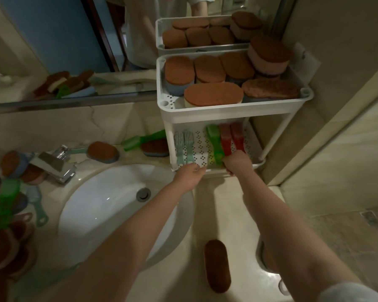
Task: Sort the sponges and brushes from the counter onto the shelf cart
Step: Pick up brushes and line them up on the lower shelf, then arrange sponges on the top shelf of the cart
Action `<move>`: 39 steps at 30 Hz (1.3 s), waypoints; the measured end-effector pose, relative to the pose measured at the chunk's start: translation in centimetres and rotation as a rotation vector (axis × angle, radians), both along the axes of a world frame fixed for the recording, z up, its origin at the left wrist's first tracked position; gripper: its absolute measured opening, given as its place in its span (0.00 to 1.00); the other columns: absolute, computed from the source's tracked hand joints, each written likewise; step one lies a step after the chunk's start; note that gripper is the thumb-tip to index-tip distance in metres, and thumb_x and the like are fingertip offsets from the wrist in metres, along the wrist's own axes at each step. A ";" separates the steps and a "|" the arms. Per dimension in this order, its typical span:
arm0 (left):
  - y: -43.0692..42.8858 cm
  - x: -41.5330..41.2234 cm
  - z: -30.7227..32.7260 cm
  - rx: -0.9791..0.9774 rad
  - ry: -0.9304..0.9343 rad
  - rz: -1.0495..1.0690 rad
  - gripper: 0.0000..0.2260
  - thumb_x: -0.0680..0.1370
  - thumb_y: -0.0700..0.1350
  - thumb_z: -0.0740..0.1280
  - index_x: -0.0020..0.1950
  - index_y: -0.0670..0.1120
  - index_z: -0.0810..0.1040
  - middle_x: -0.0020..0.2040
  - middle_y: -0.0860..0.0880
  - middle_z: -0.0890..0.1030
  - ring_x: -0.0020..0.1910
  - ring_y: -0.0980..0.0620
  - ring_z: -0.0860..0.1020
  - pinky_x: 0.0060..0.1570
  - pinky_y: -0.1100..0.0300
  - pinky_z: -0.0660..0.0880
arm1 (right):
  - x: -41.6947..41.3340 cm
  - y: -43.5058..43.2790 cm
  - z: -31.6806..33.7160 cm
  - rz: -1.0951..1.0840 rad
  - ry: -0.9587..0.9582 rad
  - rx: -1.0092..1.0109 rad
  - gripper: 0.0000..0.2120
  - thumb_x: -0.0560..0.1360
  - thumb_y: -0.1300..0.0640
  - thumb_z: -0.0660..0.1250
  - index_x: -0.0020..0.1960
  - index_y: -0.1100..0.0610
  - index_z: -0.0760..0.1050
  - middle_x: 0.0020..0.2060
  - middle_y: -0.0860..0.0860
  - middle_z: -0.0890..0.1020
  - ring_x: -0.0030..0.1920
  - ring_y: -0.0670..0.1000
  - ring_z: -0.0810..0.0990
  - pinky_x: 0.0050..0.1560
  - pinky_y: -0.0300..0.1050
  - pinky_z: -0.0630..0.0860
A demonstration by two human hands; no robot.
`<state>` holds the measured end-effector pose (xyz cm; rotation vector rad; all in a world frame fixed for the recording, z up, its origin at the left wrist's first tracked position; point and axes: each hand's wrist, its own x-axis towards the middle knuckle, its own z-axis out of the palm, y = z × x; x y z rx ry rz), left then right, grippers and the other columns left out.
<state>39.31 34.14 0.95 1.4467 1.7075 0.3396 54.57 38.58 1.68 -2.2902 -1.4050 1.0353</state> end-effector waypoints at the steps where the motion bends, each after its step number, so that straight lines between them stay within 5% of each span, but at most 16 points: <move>1: 0.0 -0.1 -0.1 0.002 -0.007 0.000 0.19 0.80 0.54 0.58 0.60 0.42 0.77 0.58 0.43 0.78 0.56 0.45 0.76 0.52 0.57 0.69 | -0.2 0.1 0.4 0.072 -0.125 -0.017 0.07 0.74 0.57 0.64 0.42 0.60 0.77 0.36 0.53 0.80 0.40 0.54 0.82 0.39 0.45 0.76; 3: 0.1 -0.2 -0.2 0.007 -0.016 0.000 0.18 0.80 0.53 0.59 0.60 0.42 0.77 0.58 0.43 0.78 0.56 0.45 0.76 0.52 0.57 0.69 | -0.5 0.2 1.0 0.190 -0.299 -0.037 0.07 0.76 0.57 0.62 0.50 0.58 0.77 0.42 0.53 0.77 0.48 0.55 0.80 0.42 0.46 0.73; 6: 0.2 -0.2 -0.4 0.008 -0.014 0.010 0.17 0.80 0.53 0.59 0.60 0.42 0.77 0.58 0.44 0.78 0.57 0.45 0.75 0.53 0.57 0.69 | -1.0 0.6 1.1 0.280 -0.445 -0.057 0.10 0.77 0.58 0.60 0.54 0.58 0.77 0.44 0.53 0.77 0.47 0.54 0.78 0.42 0.45 0.71; 12: 0.1 -0.2 -0.4 0.008 -0.017 0.000 0.17 0.79 0.53 0.60 0.60 0.43 0.77 0.59 0.45 0.78 0.59 0.45 0.75 0.56 0.57 0.69 | -0.7 1.0 0.6 0.235 -0.509 -0.062 0.10 0.77 0.58 0.62 0.57 0.57 0.76 0.49 0.53 0.79 0.52 0.54 0.78 0.48 0.46 0.71; 16: -0.1 -0.2 -0.7 0.016 -0.026 0.012 0.17 0.79 0.54 0.60 0.61 0.44 0.77 0.62 0.45 0.77 0.61 0.47 0.73 0.56 0.59 0.68 | 1.2 0.7 0.0 0.221 -0.534 -0.007 0.09 0.76 0.57 0.62 0.54 0.56 0.77 0.41 0.52 0.77 0.46 0.53 0.78 0.48 0.46 0.70; 20: -0.6 0.0 -0.7 0.077 -0.007 0.008 0.19 0.79 0.50 0.62 0.67 0.44 0.71 0.68 0.46 0.72 0.66 0.46 0.70 0.62 0.60 0.65 | 2.5 -0.6 -0.7 0.158 -0.424 0.200 0.17 0.73 0.42 0.67 0.51 0.55 0.78 0.42 0.53 0.81 0.46 0.56 0.80 0.52 0.48 0.73; 25: -3.4 0.3 -1.1 0.415 0.127 -0.031 0.16 0.76 0.44 0.66 0.62 0.42 0.72 0.63 0.43 0.69 0.64 0.44 0.68 0.65 0.55 0.64 | 3.3 -5.8 -2.1 -0.111 -0.289 0.588 0.12 0.75 0.51 0.66 0.50 0.60 0.76 0.47 0.59 0.80 0.51 0.62 0.76 0.50 0.53 0.69; 30: -6.0 0.8 -2.5 0.305 0.093 -0.284 0.16 0.75 0.45 0.67 0.62 0.42 0.73 0.63 0.43 0.69 0.65 0.44 0.67 0.64 0.56 0.63 | 5.1 -10.0 -4.7 -0.025 -0.459 0.182 0.23 0.76 0.49 0.62 0.68 0.58 0.67 0.65 0.60 0.70 0.67 0.63 0.66 0.65 0.60 0.62; 33: -7.1 0.9 -3.3 0.232 0.065 -0.368 0.18 0.75 0.47 0.68 0.63 0.44 0.73 0.63 0.44 0.70 0.64 0.45 0.68 0.65 0.56 0.65 | 5.5 -10.9 -5.6 0.117 -0.484 -0.058 0.23 0.78 0.55 0.56 0.72 0.55 0.61 0.69 0.60 0.65 0.67 0.65 0.64 0.67 0.62 0.62; 39: -8.7 0.0 -3.7 0.101 0.034 -0.471 0.27 0.70 0.49 0.73 0.67 0.48 0.70 0.65 0.47 0.68 0.66 0.46 0.67 0.66 0.52 0.67 | 4.1 -10.9 -5.2 0.319 -0.533 -0.049 0.26 0.76 0.59 0.60 0.73 0.49 0.60 0.65 0.58 0.66 0.63 0.63 0.66 0.58 0.57 0.68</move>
